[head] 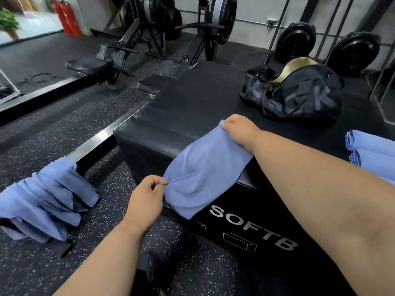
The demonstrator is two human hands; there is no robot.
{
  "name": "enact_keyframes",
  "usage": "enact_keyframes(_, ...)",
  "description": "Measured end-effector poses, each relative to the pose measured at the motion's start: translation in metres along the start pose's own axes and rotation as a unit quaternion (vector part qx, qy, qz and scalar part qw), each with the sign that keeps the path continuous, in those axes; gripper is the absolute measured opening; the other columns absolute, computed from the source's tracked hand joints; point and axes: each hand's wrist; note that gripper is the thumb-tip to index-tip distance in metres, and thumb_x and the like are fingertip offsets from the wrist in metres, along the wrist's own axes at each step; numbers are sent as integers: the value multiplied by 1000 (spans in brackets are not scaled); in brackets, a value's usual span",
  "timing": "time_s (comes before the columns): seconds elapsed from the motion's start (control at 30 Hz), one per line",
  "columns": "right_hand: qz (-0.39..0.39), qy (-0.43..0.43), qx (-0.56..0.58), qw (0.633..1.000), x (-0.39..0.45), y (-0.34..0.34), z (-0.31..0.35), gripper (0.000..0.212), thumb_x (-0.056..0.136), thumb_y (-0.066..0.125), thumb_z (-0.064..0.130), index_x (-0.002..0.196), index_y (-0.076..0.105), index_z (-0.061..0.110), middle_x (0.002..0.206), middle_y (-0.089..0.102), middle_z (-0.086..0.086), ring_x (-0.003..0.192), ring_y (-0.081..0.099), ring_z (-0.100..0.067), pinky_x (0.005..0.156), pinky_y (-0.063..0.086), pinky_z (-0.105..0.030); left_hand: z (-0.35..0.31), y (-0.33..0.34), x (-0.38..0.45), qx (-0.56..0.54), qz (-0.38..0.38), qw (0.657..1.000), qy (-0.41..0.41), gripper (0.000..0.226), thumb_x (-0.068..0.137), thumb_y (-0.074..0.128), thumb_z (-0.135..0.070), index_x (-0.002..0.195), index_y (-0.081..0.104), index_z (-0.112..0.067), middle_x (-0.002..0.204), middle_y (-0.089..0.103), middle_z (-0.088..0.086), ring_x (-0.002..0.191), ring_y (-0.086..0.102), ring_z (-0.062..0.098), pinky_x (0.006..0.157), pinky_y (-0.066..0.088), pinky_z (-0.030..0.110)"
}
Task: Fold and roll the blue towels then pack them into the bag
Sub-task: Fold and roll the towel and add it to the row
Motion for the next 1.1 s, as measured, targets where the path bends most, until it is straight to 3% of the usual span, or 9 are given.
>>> enact_keyframes(0.17, -18, 20, -16, 1000, 13, 11, -10, 23, 102, 59, 27, 83, 54, 17, 83, 55, 15, 74, 50, -10, 72, 40, -29, 3, -10, 11, 6, -14, 1000, -23, 27, 97, 52, -10, 89, 72, -25, 78, 70, -8, 57, 50, 8, 53, 38, 27)
enact_keyframes(0.3, -27, 35, -7, 999, 22, 9, -14, 15, 101, 60, 27, 89, 59, 17, 82, 57, 12, 71, 51, -14, 66, 40, -29, 8, -16, 17, 17, 8, 1000, -17, 28, 96, 50, -8, 85, 70, -25, 66, 62, -10, 47, 42, 3, 44, 32, 17)
enact_keyframes(0.4, -27, 42, -1, 999, 27, 8, -14, 14, 101, 60, 24, 88, 60, 18, 84, 59, 19, 67, 50, -11, 63, 39, -27, 12, -19, 20, 39, 33, 999, -13, 26, 98, 52, -12, 89, 70, -29, 78, 71, 5, 55, 48, 7, 52, 40, 23)
enact_keyframes(0.47, -31, 48, -1, 998, 28, 8, -15, 12, 101, 60, 24, 90, 62, 18, 84, 60, 21, 70, 52, -9, 64, 39, -27, 15, -22, 21, 50, 68, 996, -14, 23, 98, 55, -17, 96, 72, -32, 87, 75, 5, 62, 56, 12, 60, 48, 30)
enact_keyframes(0.63, -38, 52, -26, 998, 33, 11, -15, 13, 98, 63, 31, 90, 64, 20, 108, 70, 17, 81, 58, -10, 72, 44, -29, 22, -30, 21, 86, 148, 985, 6, 22, 97, 63, -18, 103, 75, -36, 89, 76, 10, 62, 53, 12, 60, 45, 26)
enact_keyframes(0.8, -37, 66, -34, 997, 35, 12, -15, 22, 95, 66, 33, 76, 56, 26, 79, 58, 12, 69, 50, -13, 67, 41, -29, 14, -30, 16, 102, 148, 983, 19, 17, 89, 66, -13, 87, 76, -26, 70, 71, 9, 47, 43, 9, 47, 40, 22)
enact_keyframes(0.97, 15, 67, -38, 997, 35, 9, -8, 48, 95, 62, 24, 68, 22, 24, 60, 27, 3, 59, 22, -19, 59, 28, -33, 7, -34, 16, 115, 87, 989, 35, 12, 84, 64, -15, 72, 66, -17, 64, 66, -2, 46, 45, 7, 48, 41, 24)
enact_keyframes(1.1, 1, 100, -45, 994, 38, 7, -7, 47, 98, 67, 23, 60, 38, 21, 45, 43, 17, 56, 36, -17, 64, 37, -33, 3, -36, 15, 112, 54, 991, 58, 17, 88, 60, -15, 72, 60, -13, 67, 66, 7, 48, 43, 8, 46, 38, 19)
Point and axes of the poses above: each hand's wrist, its own x-axis towards the middle knuckle, its own y-axis out of the palm, z = x × y
